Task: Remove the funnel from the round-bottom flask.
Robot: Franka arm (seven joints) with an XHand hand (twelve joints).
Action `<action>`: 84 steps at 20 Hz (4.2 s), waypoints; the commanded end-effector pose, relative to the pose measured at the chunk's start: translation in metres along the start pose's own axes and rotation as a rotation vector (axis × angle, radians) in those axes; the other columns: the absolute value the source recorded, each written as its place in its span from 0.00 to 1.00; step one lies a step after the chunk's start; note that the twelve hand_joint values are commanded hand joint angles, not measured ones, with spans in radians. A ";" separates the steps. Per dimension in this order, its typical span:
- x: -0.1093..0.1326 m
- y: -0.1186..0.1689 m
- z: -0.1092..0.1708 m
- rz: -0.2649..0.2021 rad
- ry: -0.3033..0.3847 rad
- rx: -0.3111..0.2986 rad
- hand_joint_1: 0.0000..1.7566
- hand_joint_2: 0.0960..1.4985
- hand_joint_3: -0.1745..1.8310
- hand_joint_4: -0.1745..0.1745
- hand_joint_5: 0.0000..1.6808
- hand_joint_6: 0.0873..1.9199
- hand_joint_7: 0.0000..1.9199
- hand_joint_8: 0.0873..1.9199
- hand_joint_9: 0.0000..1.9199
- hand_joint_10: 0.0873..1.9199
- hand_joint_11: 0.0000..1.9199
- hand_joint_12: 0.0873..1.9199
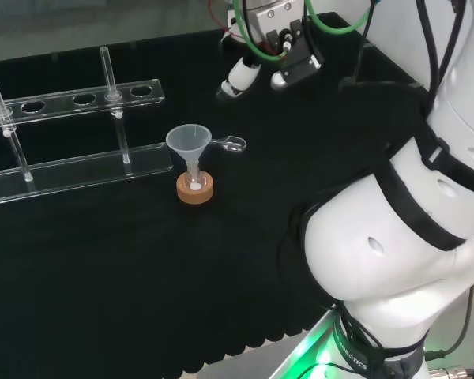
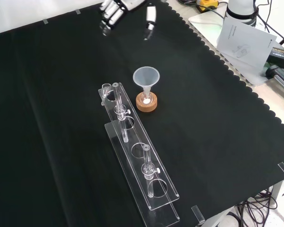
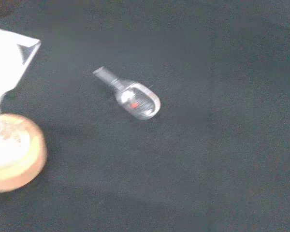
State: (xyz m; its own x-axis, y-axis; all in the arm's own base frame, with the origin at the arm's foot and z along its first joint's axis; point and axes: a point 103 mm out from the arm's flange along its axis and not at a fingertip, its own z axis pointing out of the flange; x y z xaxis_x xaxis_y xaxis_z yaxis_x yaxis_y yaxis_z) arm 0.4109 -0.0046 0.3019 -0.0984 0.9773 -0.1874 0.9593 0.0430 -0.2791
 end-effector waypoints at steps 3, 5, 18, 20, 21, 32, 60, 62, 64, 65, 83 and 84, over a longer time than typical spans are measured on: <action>0.060 -0.027 0.007 -0.039 0.016 0.055 0.35 0.41 0.24 0.48 0.18 0.00 0.07 0.28 0.21 0.28 0.17 0.71; 0.069 -0.026 0.007 -0.055 0.017 0.068 0.35 0.41 0.23 0.48 0.17 0.00 0.04 0.29 0.18 0.30 0.16 0.72; 0.093 -0.006 0.025 -0.107 -0.001 0.151 0.33 0.42 0.21 0.45 0.08 0.00 0.00 0.17 0.06 0.36 0.11 0.76; 0.097 -0.003 0.028 -0.115 -0.004 0.161 0.33 0.42 0.21 0.45 0.07 0.00 0.00 0.15 0.06 0.37 0.11 0.76; 0.098 -0.001 0.030 -0.122 -0.005 0.165 0.33 0.42 0.20 0.45 0.06 0.00 0.00 0.15 0.06 0.37 0.11 0.76; 0.109 0.013 0.043 -0.145 -0.018 0.184 0.32 0.42 0.20 0.47 0.04 0.00 0.00 0.11 0.04 0.39 0.11 0.77; 0.115 0.035 0.082 -0.111 -0.115 0.208 0.37 0.45 0.19 0.45 0.08 0.00 0.00 0.28 0.10 0.40 0.15 0.74; 0.116 0.035 0.084 -0.106 -0.122 0.206 0.37 0.45 0.20 0.45 0.09 0.00 0.01 0.31 0.13 0.39 0.16 0.74; 0.116 0.036 0.085 -0.101 -0.137 0.207 0.37 0.46 0.21 0.44 0.10 0.00 0.04 0.32 0.19 0.36 0.18 0.73; 0.117 0.036 0.086 -0.099 -0.141 0.209 0.37 0.46 0.21 0.44 0.11 0.00 0.06 0.33 0.22 0.35 0.19 0.72; 0.107 0.028 0.068 -0.059 -0.165 0.084 0.40 0.52 0.30 0.40 0.41 0.05 0.36 0.32 0.57 0.23 0.33 0.63; 0.106 0.026 0.065 -0.059 -0.163 0.081 0.40 0.52 0.30 0.40 0.41 0.05 0.36 0.32 0.57 0.23 0.33 0.63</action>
State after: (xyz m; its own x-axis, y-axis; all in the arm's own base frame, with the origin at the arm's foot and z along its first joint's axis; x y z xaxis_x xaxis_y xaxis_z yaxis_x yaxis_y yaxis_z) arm 0.4105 0.0890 0.2047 -0.2100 0.9222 -0.3246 0.9199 0.0739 -0.3851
